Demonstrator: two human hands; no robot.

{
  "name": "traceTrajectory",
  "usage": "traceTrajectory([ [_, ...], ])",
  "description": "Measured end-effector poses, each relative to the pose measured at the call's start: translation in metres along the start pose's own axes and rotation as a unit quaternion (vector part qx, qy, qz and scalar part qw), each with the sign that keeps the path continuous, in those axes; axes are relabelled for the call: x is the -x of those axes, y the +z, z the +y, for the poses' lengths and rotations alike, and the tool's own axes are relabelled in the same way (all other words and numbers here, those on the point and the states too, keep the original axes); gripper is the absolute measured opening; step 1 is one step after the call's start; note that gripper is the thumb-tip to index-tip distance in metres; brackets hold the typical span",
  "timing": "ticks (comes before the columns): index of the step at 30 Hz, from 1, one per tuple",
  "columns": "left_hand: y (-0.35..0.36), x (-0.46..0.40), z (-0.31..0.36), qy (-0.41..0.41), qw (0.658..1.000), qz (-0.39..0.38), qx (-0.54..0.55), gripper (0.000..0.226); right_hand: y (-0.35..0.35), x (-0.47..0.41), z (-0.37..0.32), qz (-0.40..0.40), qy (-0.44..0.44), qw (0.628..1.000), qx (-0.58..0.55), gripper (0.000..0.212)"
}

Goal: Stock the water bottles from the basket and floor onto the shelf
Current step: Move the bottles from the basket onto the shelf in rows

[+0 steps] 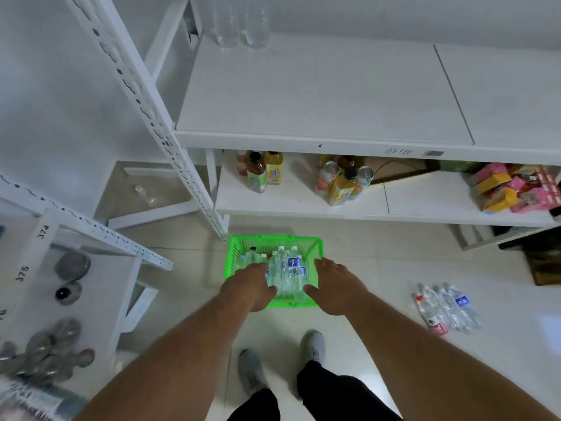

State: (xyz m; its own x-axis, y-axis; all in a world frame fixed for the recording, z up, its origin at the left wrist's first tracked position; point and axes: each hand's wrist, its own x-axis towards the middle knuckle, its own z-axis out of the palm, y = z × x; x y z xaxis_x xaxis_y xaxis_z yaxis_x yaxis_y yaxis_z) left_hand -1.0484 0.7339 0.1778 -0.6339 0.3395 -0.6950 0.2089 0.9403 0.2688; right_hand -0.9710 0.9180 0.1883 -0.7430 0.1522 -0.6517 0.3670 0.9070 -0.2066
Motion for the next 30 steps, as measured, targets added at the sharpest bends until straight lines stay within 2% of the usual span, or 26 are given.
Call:
traceTrajectory([
  [8, 0.03, -0.04, -0.006, -0.049, 0.996, -0.049, 0.06, 0.076, 0.019, -0.036, 0.031, -0.046, 0.011, 0.999, -0.024, 0.077],
  [13, 0.052, -0.088, 0.002, -0.087, 0.988, -0.051, 0.117, 0.074, 0.024, -0.099, 0.065, -0.064, 0.014, 0.997, -0.044, 0.073],
  [17, 0.077, -0.136, 0.001, -0.108, 0.978, -0.034, 0.176, 0.074, 0.043, -0.16, 0.086, -0.085, 0.05, 0.991, -0.086, 0.072],
  [24, 0.149, -0.251, -0.025, -0.14, 0.958, -0.008, 0.251, 0.079, 0.115, -0.275, 0.104, -0.091, 0.115, 0.968, -0.205, 0.07],
  [30, 0.243, -0.368, -0.054, -0.151, 0.95, -0.014, 0.274, 0.087, 0.221, -0.395, 0.122, -0.057, 0.172, 0.94, -0.289, 0.07],
])
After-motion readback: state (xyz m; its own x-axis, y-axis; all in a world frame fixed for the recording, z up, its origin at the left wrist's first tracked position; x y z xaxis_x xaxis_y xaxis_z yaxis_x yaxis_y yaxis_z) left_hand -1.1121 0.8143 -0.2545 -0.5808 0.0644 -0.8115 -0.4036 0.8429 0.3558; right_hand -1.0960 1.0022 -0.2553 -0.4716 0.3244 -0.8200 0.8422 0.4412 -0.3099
